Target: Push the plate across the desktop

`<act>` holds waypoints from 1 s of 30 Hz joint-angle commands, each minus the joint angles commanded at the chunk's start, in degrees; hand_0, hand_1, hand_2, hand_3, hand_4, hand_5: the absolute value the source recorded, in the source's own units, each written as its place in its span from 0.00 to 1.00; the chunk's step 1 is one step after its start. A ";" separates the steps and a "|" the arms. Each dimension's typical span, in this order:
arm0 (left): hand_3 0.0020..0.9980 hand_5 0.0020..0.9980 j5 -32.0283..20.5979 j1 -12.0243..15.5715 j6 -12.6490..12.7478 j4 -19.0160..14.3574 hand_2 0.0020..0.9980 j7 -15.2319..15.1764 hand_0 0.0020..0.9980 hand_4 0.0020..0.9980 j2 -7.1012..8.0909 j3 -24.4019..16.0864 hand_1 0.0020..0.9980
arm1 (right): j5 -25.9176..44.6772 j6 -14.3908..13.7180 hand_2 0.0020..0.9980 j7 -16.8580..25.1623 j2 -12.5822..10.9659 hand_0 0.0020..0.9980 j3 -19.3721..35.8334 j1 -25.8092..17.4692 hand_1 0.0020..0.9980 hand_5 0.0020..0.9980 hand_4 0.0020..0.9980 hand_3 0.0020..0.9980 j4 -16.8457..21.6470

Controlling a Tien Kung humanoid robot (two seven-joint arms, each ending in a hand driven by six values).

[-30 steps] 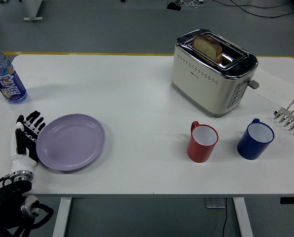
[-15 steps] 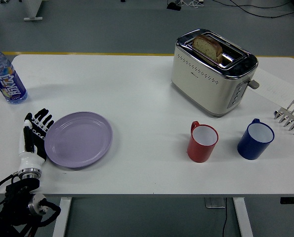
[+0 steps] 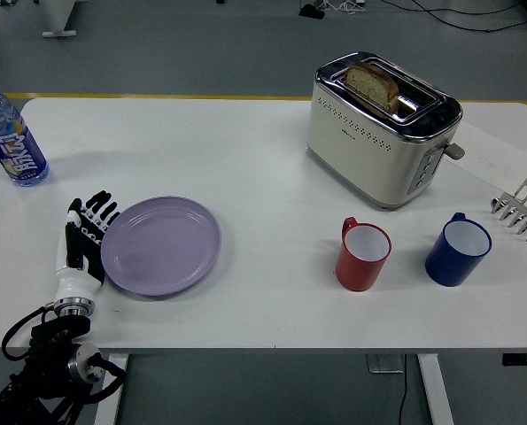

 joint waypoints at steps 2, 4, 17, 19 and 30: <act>0.67 1.00 -0.29 -0.22 0.02 0.00 0.80 -0.05 0.76 0.46 0.01 0.64 0.79 | -0.07 0.04 0.68 0.02 -0.02 0.56 0.02 0.02 0.55 0.30 0.30 0.59 -0.01; 0.67 1.00 -0.56 -0.54 0.05 0.01 0.80 -0.11 0.76 0.46 -0.11 1.68 0.79 | -0.12 0.07 0.68 0.02 -0.04 0.56 0.00 0.04 0.55 0.30 0.30 0.59 -0.01; 0.68 1.00 -3.24 -1.22 0.28 -0.97 0.80 -0.59 0.76 0.46 -0.99 7.30 0.79 | -0.30 0.17 0.68 0.01 -0.07 0.56 -0.02 0.12 0.55 0.30 0.30 0.59 0.01; 0.68 1.00 -3.54 -1.32 0.30 -1.35 0.80 -0.63 0.76 0.46 -0.99 8.06 0.79 | -0.26 0.18 0.68 0.01 -0.07 0.56 -0.05 0.10 0.55 0.30 0.30 0.59 0.01; 0.68 1.00 -5.95 -1.09 0.04 -2.97 0.80 -0.49 0.76 0.46 -0.99 12.92 0.79 | -0.09 0.11 0.68 -0.05 -0.10 0.56 -0.15 -0.16 0.55 0.30 0.30 0.59 0.06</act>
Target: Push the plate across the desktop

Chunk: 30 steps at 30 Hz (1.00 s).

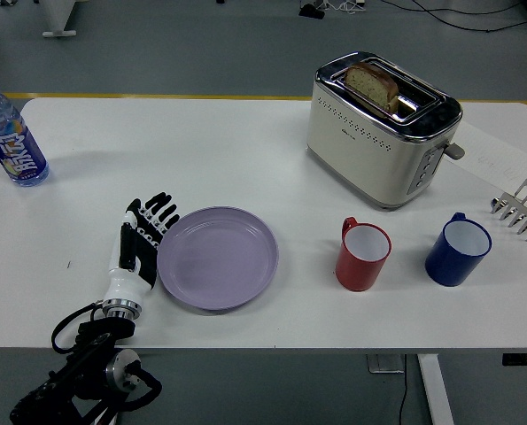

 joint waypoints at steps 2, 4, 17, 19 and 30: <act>0.68 1.00 -0.32 0.16 -0.02 -0.39 0.80 -0.03 0.76 0.46 0.00 0.62 0.79 | -0.02 0.00 0.68 -0.02 0.00 0.56 0.01 -0.06 0.55 0.30 0.30 0.59 0.01; 0.68 1.00 -0.54 0.25 -0.03 -0.98 0.80 -0.07 0.76 0.46 0.00 1.43 0.79 | -0.04 0.01 0.68 -0.04 0.00 0.56 0.02 -0.14 0.55 0.30 0.30 0.59 0.03; 0.68 1.00 -2.08 0.06 -0.25 -2.56 0.81 -0.11 0.76 0.45 0.00 4.43 0.79 | -0.14 0.08 0.68 -0.08 -0.02 0.56 -0.03 -0.39 0.55 0.30 0.30 0.59 0.07; 0.68 1.00 -2.61 0.07 -0.46 -2.67 0.81 -0.04 0.76 0.45 0.00 4.98 0.79 | -0.08 0.07 0.68 -0.06 -0.04 0.56 -0.09 -0.42 0.55 0.30 0.30 0.59 0.06; 0.68 1.00 -4.63 -0.51 -0.80 -3.85 0.81 -0.16 0.75 0.45 0.00 7.55 0.78 | -0.26 0.00 0.68 0.06 -0.14 0.56 0.07 -0.22 0.55 0.30 0.30 0.59 0.04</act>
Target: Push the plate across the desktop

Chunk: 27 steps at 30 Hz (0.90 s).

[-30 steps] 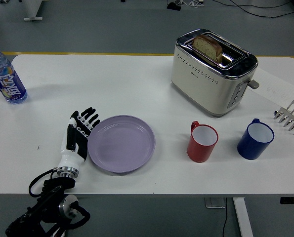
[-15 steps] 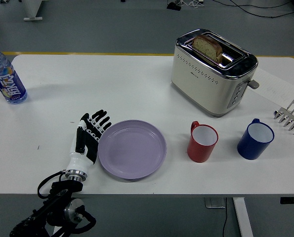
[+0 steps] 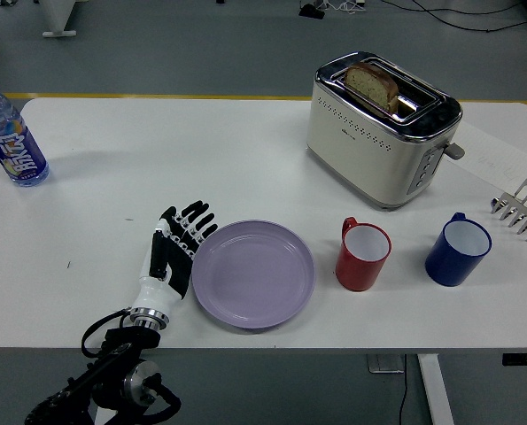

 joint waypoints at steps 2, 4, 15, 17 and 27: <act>0.68 1.00 -0.16 -0.29 -0.02 -0.05 0.81 -0.02 0.75 0.45 0.00 0.12 0.78 | -0.04 -0.02 0.68 0.05 -0.05 0.56 0.05 0.09 0.55 0.30 0.30 0.59 -0.02; 0.68 1.00 -0.28 -0.72 -0.13 0.23 0.81 0.09 0.75 0.45 0.00 -0.01 0.78 | -0.10 -0.05 0.68 0.09 -0.11 0.56 0.14 0.20 0.55 0.30 0.30 0.59 -0.03; 0.68 1.00 -0.96 -1.80 -0.57 0.70 0.81 0.26 0.75 0.45 0.00 -0.24 0.78 | -0.27 0.02 0.68 0.00 -0.17 0.56 0.20 0.43 0.55 0.30 0.30 0.59 0.00; 0.68 1.00 -0.60 -1.60 -0.43 0.32 0.81 0.28 0.75 0.45 0.00 -1.04 0.78 | -0.24 0.01 0.68 -0.01 -0.17 0.56 0.20 0.43 0.55 0.30 0.30 0.59 0.00; 0.67 1.00 12.01 -0.92 1.48 -3.41 0.78 6.97 0.74 0.46 0.00 -10.74 0.76 | -0.26 -0.06 0.68 0.17 -0.27 0.56 0.33 0.58 0.55 0.30 0.30 0.59 -0.07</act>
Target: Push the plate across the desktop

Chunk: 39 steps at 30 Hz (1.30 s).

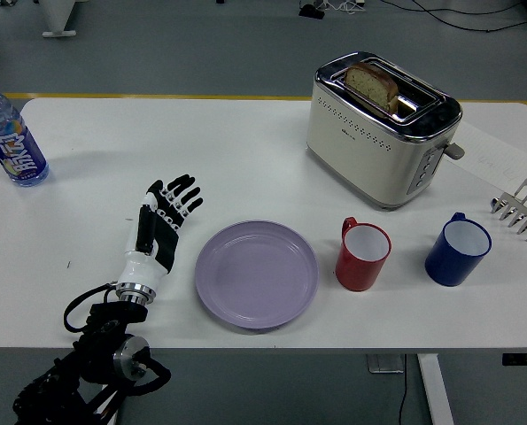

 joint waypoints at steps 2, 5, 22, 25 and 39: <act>0.67 1.00 2.84 -0.03 -1.23 -0.67 0.78 2.94 0.74 0.46 0.00 -2.96 0.76 | 0.07 -0.04 0.68 0.05 -0.04 0.56 -0.02 0.05 0.55 0.30 0.30 0.59 -0.02; 0.66 1.00 5.88 0.09 -3.14 -1.53 0.76 6.82 0.73 0.46 1.49 -6.95 0.75 | 0.19 -0.08 0.68 0.06 -0.07 0.56 -0.08 0.07 0.55 0.30 0.30 0.59 -0.03; 0.65 1.00 7.85 3.56 -8.62 -3.97 0.73 18.05 0.73 0.48 9.77 -24.53 0.75 | 0.18 -0.31 0.68 -0.48 0.05 0.56 0.54 -1.02 0.55 0.30 0.30 0.59 0.18; 0.65 1.00 7.62 4.56 -8.25 -3.94 0.73 17.36 0.73 0.48 10.55 -26.38 0.75 | 0.55 -0.49 0.68 -0.53 0.09 0.56 0.42 -1.23 0.55 0.30 0.30 0.59 0.21; 0.64 1.00 7.55 8.67 -9.06 -3.98 0.72 16.08 0.72 0.51 13.01 -33.36 0.74 | 0.81 -0.70 0.68 -0.97 0.04 0.56 0.30 -1.92 0.55 0.30 0.30 0.59 0.39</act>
